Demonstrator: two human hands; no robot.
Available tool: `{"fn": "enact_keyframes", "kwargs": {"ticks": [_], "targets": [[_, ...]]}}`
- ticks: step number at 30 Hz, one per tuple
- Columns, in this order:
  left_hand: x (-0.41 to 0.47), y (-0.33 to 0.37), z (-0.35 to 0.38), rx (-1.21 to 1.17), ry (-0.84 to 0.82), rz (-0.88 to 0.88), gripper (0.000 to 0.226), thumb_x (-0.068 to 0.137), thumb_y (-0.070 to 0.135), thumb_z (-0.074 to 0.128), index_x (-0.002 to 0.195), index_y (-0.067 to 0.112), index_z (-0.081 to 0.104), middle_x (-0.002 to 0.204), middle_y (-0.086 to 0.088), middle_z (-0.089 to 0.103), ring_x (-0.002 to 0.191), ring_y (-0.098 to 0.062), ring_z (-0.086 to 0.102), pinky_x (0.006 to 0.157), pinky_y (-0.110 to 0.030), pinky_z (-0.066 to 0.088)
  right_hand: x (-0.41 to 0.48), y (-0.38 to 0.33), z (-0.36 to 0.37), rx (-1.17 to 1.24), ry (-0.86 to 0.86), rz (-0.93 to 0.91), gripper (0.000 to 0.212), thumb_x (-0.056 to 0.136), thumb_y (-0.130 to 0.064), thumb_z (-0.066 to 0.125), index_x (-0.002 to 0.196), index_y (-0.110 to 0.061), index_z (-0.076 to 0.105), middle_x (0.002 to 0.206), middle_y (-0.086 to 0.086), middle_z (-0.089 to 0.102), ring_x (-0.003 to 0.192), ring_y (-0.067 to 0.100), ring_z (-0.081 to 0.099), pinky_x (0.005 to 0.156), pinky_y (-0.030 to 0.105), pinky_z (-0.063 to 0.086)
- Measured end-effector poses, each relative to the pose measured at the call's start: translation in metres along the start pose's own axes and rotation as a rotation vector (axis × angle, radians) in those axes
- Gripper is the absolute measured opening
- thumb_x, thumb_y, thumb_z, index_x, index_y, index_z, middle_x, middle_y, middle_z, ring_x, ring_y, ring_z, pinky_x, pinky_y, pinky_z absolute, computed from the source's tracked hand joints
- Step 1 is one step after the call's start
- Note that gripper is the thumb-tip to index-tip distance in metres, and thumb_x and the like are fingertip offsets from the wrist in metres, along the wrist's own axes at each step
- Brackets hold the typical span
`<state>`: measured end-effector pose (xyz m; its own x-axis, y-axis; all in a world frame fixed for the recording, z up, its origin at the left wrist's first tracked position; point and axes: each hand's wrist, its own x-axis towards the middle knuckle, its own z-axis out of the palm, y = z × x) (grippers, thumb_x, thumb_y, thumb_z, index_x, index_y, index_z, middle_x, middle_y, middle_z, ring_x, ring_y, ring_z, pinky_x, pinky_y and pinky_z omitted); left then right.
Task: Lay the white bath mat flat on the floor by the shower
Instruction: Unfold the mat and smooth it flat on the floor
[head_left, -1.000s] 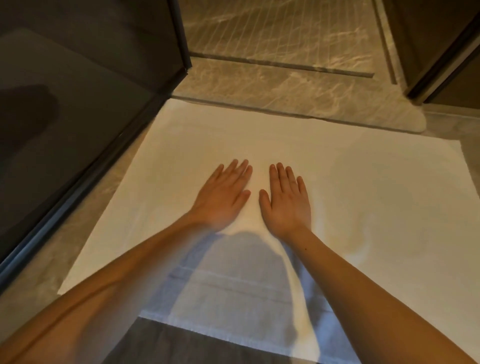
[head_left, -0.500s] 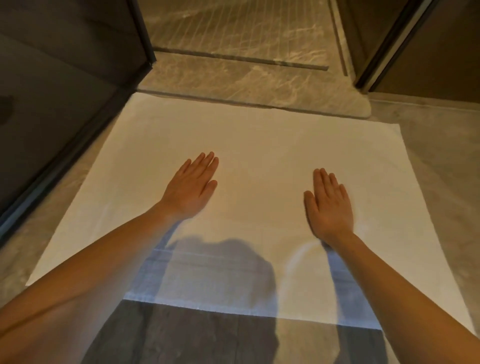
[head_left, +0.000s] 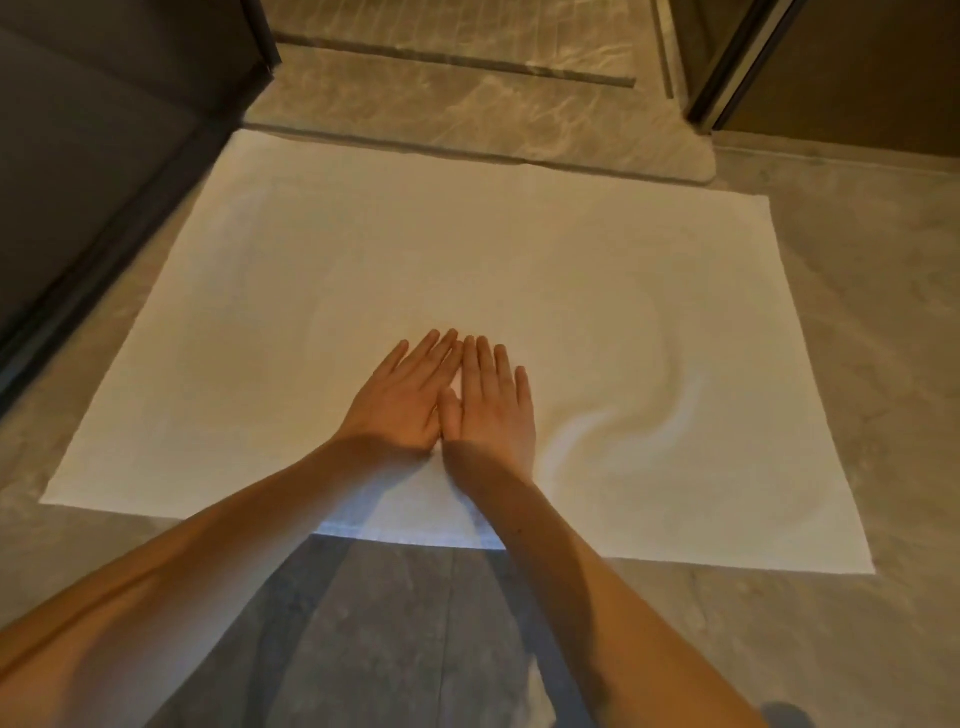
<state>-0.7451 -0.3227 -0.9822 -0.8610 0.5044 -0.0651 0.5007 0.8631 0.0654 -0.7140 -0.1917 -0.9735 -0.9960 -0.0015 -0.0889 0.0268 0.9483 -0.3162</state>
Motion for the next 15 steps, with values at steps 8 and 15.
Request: {"fn": "enact_keyframes", "kwargs": {"ticks": [8, 15], "targets": [[-0.004, -0.002, -0.003, -0.027, 0.016, 0.027, 0.061, 0.099, 0.043, 0.000, 0.154, 0.017, 0.001, 0.161, 0.001, -0.002, 0.148, -0.012, -0.005, 0.119, -0.032, -0.004, -0.049, 0.150, -0.042, -0.108, 0.065, 0.255, 0.062, 0.100, -0.043, 0.007, 0.156, -0.017, -0.001, 0.164, -0.001, -0.001, 0.150, 0.015, -0.004, 0.123, 0.038, 0.001], [-0.004, 0.050, -0.014, -0.026, 0.030, 0.167, 0.064, 0.098, 0.039, 0.014, 0.153, 0.008, 0.011, 0.161, -0.009, 0.010, 0.148, -0.020, 0.007, 0.119, -0.036, 0.000, -0.054, 0.098, -0.042, -0.083, 0.116, 0.146, 0.059, 0.103, -0.033, 0.022, 0.155, -0.009, 0.011, 0.163, 0.008, 0.006, 0.151, 0.024, 0.003, 0.122, 0.040, 0.001]]}}
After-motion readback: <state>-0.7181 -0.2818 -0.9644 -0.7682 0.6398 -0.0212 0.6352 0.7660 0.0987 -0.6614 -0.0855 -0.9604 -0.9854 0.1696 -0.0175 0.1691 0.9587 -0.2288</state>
